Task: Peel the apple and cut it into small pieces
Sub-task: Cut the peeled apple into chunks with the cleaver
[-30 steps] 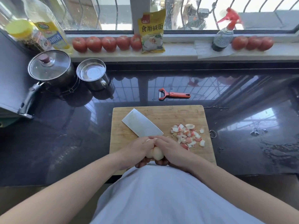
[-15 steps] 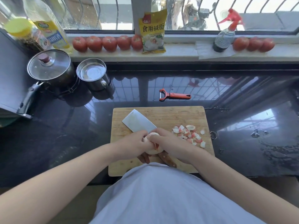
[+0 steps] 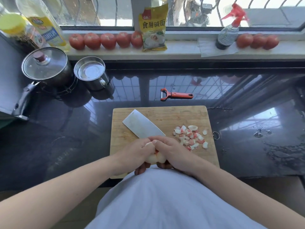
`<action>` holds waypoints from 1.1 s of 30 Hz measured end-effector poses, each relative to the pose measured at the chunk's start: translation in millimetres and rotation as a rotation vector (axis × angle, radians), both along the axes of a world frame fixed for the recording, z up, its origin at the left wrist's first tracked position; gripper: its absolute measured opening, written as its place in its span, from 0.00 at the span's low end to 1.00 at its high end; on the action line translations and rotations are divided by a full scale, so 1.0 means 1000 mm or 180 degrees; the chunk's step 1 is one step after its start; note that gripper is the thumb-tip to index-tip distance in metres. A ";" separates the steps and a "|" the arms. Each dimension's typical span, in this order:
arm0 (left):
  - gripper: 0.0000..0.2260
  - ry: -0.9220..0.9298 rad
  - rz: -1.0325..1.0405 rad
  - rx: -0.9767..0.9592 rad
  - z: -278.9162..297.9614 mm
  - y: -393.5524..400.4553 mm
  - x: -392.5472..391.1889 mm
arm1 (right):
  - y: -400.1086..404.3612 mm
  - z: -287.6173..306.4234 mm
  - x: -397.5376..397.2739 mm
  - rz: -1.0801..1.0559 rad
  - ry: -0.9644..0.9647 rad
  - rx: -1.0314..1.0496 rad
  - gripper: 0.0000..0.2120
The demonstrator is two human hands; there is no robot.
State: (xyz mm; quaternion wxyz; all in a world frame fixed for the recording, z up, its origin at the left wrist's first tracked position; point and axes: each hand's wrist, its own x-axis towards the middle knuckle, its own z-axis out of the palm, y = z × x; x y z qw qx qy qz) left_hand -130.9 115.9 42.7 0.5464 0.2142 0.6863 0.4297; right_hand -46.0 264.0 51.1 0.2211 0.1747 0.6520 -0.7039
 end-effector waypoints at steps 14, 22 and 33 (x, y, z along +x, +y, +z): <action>0.15 -0.0399 0.0640 -0.0488 -0.040 0.000 0.012 | -0.001 -0.027 -0.001 -0.0218 -0.0908 0.0439 0.11; 0.16 -0.0456 0.0707 -0.0405 -0.050 -0.004 0.001 | 0.003 -0.037 -0.019 0.0134 -0.0436 0.0558 0.19; 0.14 0.1789 0.1745 -0.1213 -0.101 -0.056 0.014 | -0.013 -0.125 -0.008 0.1714 0.0322 0.4413 0.35</action>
